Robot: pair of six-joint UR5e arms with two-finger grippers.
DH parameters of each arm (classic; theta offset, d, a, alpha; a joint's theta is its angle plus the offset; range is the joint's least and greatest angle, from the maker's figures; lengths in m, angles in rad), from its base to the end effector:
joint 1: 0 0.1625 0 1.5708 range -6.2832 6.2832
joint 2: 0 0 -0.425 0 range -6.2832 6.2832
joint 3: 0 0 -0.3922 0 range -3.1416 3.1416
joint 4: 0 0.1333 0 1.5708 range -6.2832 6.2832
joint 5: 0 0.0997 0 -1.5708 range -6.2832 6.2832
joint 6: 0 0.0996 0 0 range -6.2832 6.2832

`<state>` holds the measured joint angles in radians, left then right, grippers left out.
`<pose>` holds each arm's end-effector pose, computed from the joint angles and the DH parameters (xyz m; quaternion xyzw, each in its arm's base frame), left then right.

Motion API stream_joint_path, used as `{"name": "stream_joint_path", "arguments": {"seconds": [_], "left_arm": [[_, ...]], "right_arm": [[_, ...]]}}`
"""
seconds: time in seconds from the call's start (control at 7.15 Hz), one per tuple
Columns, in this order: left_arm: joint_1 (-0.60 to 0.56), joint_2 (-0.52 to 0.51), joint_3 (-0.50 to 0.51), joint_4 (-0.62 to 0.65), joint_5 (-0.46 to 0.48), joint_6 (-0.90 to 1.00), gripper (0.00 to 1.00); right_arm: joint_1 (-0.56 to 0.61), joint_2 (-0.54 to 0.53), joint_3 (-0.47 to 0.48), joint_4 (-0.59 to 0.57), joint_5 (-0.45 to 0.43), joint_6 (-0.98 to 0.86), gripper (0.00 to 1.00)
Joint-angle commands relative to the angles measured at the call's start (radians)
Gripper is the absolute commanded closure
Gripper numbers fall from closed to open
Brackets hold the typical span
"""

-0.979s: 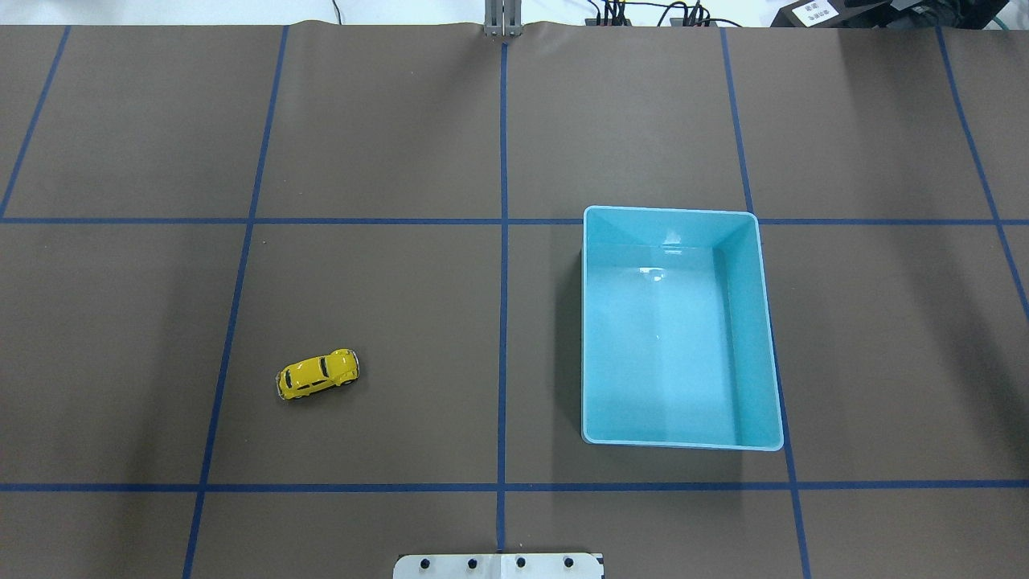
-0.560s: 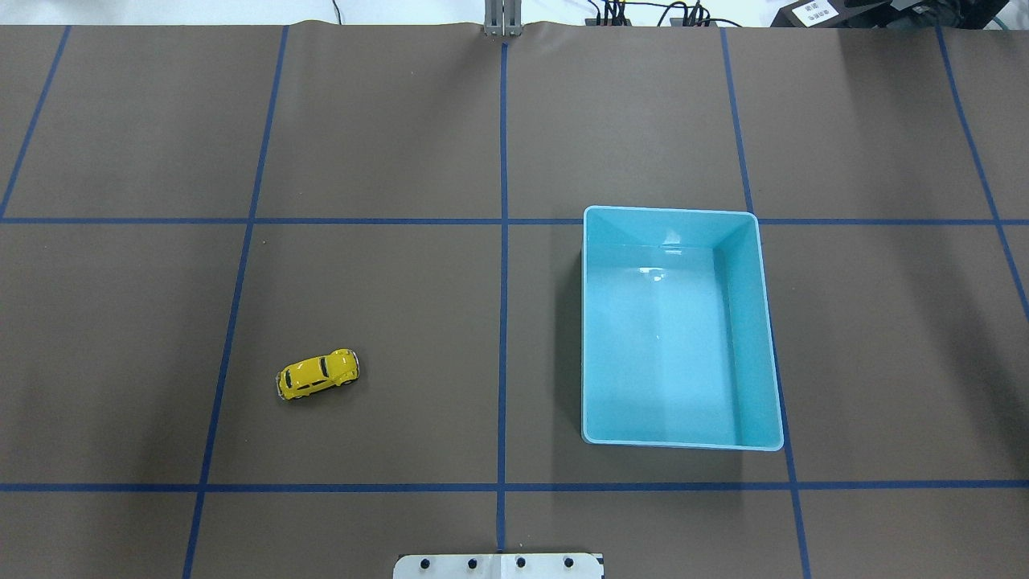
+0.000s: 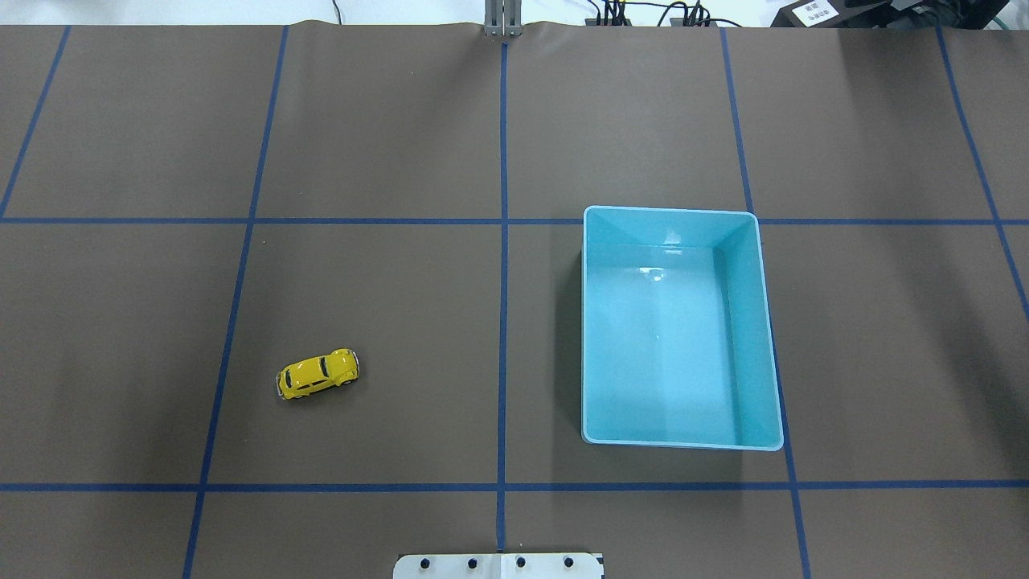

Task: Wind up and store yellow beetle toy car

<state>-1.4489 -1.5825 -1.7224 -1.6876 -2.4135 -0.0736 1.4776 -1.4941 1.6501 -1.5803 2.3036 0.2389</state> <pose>0.0030 -0.5095 0.5598 0.0873 0.4155 0.0789 0.9020 0.0171 -0.5333 0.5840 0.0083 -0.3637 0.0416 0.9306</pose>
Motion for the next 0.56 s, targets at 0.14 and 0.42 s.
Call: {"name": "stream_joint_path", "arguments": {"seconds": [0.14, 0.42], "left_arm": [[0.149, -0.099, -0.005, 0.002, 0.049, 0.0, 0.0], [0.247, -0.138, -0.034, 0.003, 0.068, 0.006, 0.02]], "right_arm": [[0.0, 0.001, -0.006, 0.002, 0.002, 0.002, 0.0], [0.0, 0.003, -0.01, -0.003, 0.005, 0.003, 0.0]]}}
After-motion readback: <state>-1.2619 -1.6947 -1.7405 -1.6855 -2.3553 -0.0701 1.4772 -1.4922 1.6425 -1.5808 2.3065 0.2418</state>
